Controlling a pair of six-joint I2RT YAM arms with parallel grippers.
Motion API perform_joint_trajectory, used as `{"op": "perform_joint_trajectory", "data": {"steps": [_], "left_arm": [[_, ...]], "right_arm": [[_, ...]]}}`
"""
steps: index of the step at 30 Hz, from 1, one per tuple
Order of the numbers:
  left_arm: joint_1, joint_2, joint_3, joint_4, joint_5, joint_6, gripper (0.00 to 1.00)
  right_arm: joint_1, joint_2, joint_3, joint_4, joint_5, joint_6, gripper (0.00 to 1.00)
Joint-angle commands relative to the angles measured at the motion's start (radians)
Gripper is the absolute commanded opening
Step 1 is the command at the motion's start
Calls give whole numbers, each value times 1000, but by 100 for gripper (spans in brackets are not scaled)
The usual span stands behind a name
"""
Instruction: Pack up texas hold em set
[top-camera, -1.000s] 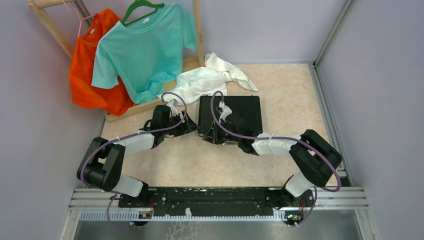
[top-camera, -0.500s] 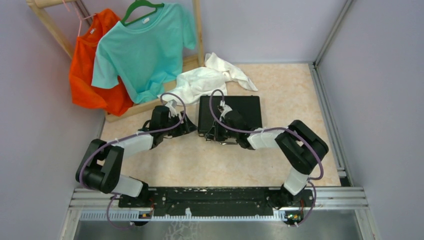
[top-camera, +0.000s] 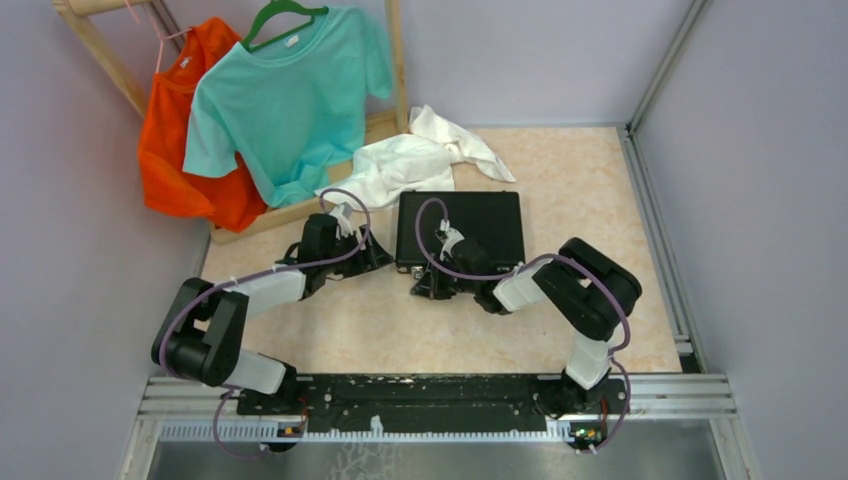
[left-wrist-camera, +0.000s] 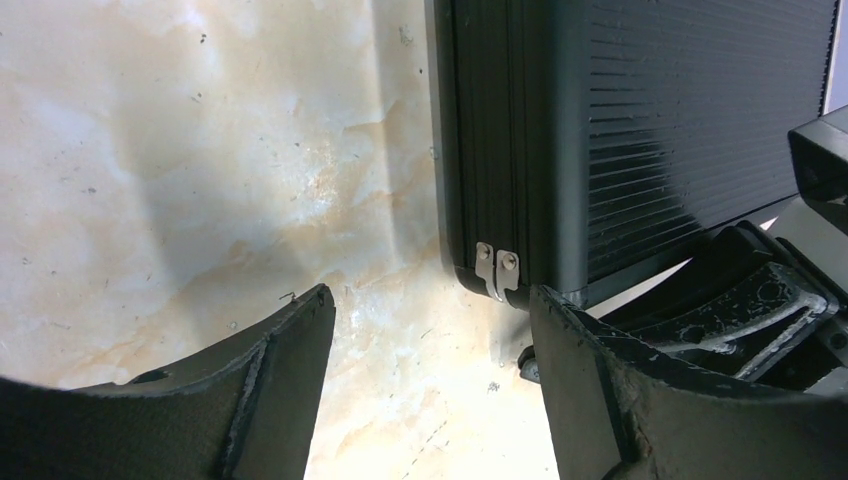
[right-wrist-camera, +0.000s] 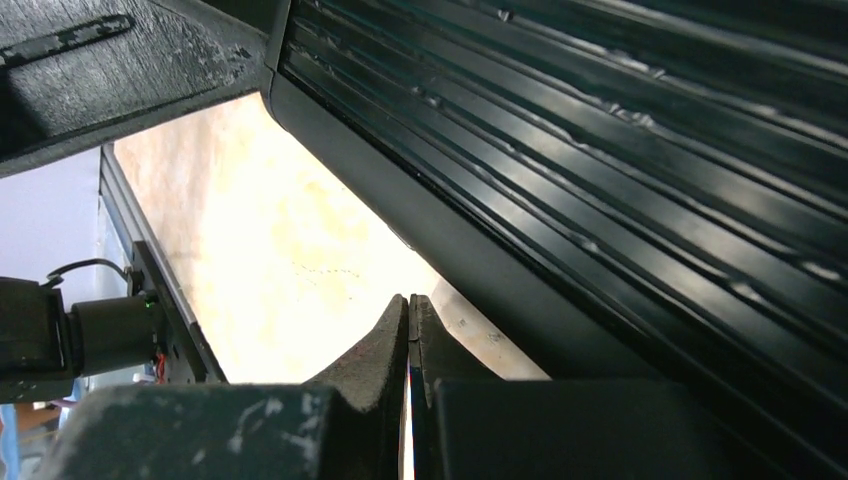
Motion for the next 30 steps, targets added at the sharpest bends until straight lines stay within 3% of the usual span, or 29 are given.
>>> {"op": "perform_joint_trajectory", "data": {"steps": [1,4,6,8,11,15,22,30], "left_arm": [[2,-33,-23,20,11,3,77],[2,-93,-46,32,-20,2,79],[2,-138,-68,54,-27,5,88],[2,-177,-89,87,0,21,99],[-1,-229,-109,113,23,24,100],[-3,-296,-115,101,6,44,100],[-4,-398,-126,88,-71,60,100],[-9,-479,-177,90,-130,77,99]], "right_arm": [[2,-39,13,-117,87,3,0],[3,-231,-9,-213,144,-45,0],[3,-349,-6,-316,223,-89,0],[-6,-449,10,-430,313,-134,24],[-75,-530,25,-548,367,-176,48],[-203,-606,19,-635,383,-218,62],[-409,-749,-41,-687,406,-251,62],[-430,-765,-78,-667,362,-253,61]]}}
